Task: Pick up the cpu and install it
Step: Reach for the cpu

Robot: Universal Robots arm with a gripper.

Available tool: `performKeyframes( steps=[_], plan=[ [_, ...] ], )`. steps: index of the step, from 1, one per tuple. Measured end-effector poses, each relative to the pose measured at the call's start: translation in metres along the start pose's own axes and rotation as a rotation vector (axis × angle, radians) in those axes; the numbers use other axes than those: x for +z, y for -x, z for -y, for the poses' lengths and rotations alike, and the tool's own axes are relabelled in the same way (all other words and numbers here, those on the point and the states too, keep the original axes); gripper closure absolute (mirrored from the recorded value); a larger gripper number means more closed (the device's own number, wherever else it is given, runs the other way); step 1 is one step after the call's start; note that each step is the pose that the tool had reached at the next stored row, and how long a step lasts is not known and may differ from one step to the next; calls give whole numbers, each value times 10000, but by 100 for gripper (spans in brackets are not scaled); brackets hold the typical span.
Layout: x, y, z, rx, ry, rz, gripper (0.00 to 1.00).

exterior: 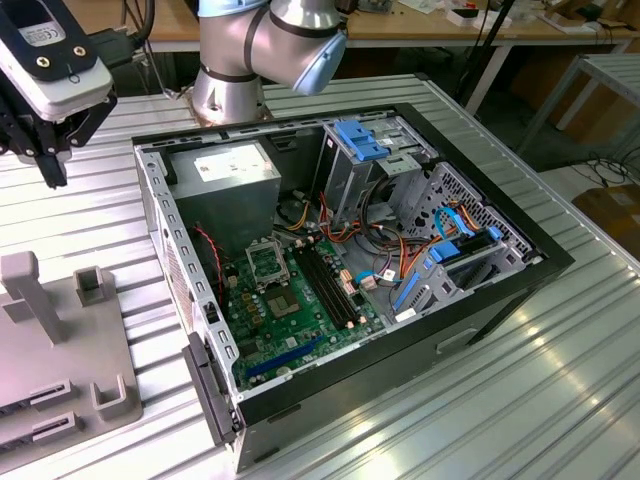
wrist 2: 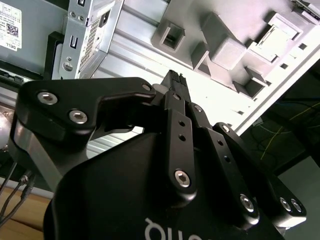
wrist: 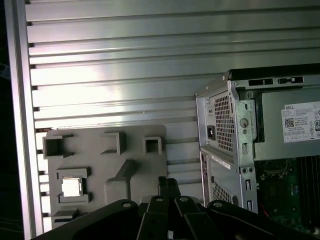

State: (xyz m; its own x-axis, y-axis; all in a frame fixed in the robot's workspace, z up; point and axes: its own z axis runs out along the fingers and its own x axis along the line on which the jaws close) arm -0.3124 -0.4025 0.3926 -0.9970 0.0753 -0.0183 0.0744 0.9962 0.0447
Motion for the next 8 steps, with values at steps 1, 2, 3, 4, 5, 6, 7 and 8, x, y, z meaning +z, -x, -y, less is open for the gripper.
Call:
performKeyframes(
  steps=[1, 2, 3, 4, 5, 6, 7, 8],
  plan=[
    [-1, -7, 0, 0, -1, -1, 89],
    [-1, -56, 4, 0, 0, 0, 89],
    [-3, -91, 7, 0, -1, -1, 89],
    [-3, -142, 11, -1, 0, 0, 89],
    [-3, -142, 11, -2, 0, 0, 89],
    [-3, -144, 11, 0, 0, -1, 89],
    [-3, -144, 11, 0, 0, -1, 89],
    [-4, -144, 11, 0, 0, -1, 89]
  ],
)
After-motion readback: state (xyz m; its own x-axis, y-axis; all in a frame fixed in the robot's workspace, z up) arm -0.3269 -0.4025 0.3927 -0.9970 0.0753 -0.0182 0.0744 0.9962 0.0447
